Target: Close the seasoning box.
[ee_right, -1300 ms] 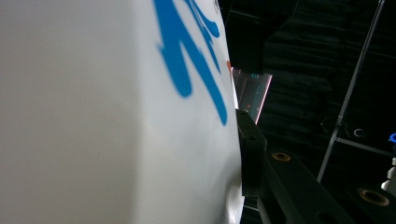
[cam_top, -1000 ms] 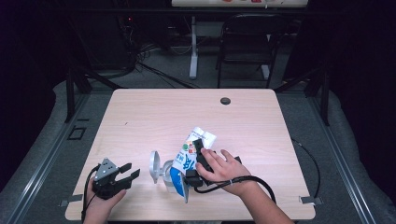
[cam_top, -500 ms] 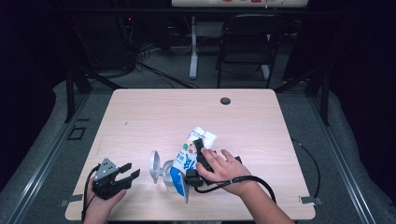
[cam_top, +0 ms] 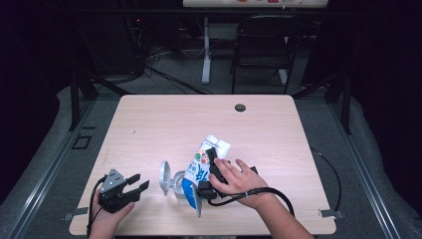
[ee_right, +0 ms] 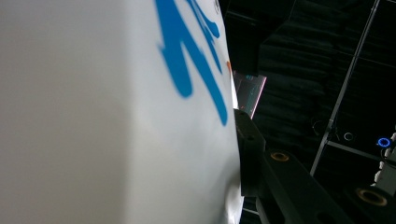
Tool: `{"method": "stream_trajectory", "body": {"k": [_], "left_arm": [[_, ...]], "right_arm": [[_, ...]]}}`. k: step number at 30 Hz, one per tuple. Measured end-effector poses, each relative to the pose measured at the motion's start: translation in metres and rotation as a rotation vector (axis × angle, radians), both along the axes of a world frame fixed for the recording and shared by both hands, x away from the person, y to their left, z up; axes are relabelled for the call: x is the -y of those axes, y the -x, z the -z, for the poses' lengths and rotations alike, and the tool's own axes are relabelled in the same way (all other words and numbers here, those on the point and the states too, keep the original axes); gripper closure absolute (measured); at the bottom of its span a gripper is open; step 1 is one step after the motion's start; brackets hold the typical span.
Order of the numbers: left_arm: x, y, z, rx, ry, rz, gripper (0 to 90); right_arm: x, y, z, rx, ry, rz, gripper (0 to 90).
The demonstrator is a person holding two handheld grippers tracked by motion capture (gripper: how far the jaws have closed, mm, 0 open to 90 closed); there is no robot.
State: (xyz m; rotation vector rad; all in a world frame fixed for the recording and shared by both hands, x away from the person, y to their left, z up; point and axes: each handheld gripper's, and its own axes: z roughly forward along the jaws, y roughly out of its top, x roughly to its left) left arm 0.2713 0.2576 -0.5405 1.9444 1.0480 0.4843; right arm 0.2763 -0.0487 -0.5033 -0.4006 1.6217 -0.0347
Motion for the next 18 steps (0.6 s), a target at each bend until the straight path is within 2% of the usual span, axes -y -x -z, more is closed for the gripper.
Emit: {"method": "stream_trajectory", "body": {"k": [2, 18], "left_arm": [[-0.0001, 0.0, -0.0003, -0.001, -0.001, 0.001, 54.6], [-0.0001, 0.0001, -0.0004, -0.001, -0.001, 0.001, 54.7]], "right_arm": [[-0.0003, 0.0004, 0.0002, 0.01, 0.011, 0.0, 79.0], [-0.0011, 0.0005, 0.0007, 0.003, -0.005, -0.007, 79.0]]}}
